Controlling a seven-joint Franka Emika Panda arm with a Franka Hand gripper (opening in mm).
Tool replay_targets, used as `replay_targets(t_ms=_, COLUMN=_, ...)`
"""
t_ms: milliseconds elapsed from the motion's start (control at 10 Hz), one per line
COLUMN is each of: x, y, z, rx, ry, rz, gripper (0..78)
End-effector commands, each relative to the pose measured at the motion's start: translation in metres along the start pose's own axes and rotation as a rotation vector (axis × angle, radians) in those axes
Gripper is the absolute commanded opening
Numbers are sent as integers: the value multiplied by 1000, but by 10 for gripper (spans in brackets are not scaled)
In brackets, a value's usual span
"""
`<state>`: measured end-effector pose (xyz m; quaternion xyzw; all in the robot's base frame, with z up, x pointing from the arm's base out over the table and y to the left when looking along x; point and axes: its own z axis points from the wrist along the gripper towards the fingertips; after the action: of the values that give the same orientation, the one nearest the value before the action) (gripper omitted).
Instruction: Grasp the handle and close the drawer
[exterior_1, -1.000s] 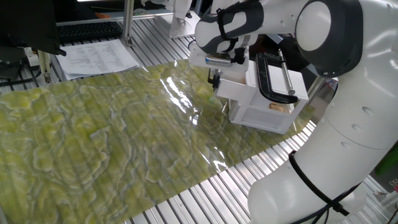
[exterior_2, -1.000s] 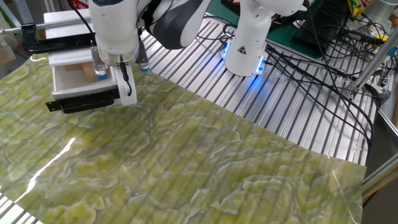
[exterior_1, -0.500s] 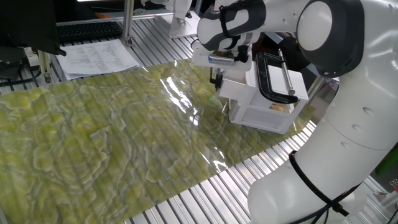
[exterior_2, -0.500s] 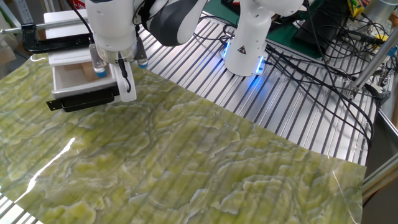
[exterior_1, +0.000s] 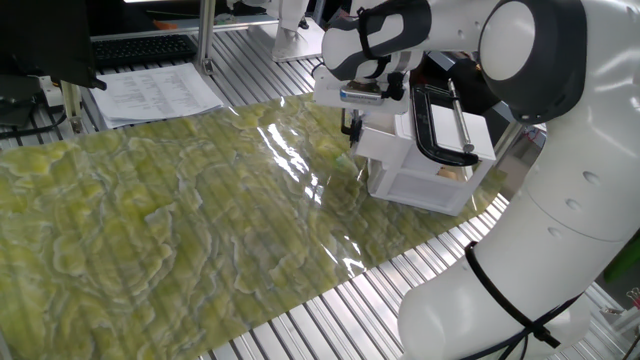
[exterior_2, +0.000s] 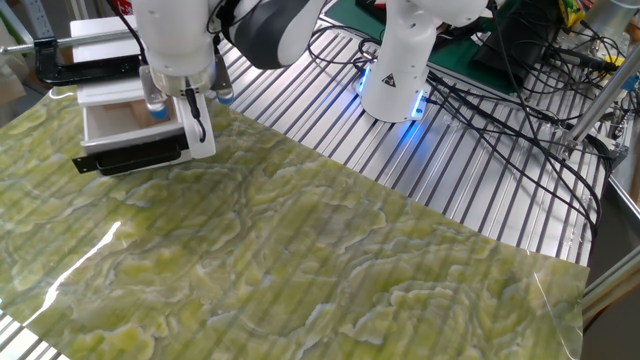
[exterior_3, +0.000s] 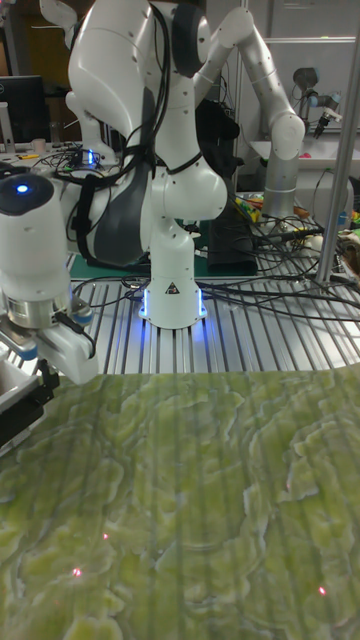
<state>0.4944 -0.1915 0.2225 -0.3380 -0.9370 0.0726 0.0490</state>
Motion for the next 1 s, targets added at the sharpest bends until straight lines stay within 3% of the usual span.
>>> replay_targets(t_ms=100, x=-1, y=-10, z=-1, rx=-3, ry=-2, rz=-3, gripper=16)
replay_targets(t_ms=400, x=3, y=-16, z=8, rx=-16, ry=1, rz=-1, gripper=16)
replay_targets(t_ms=600, x=4, y=-19, z=6, rx=-39, ry=19, rz=2, gripper=16)
replay_targets(t_ms=1000, x=6, y=-26, z=0, rx=-46, ry=9, rz=1, gripper=16)
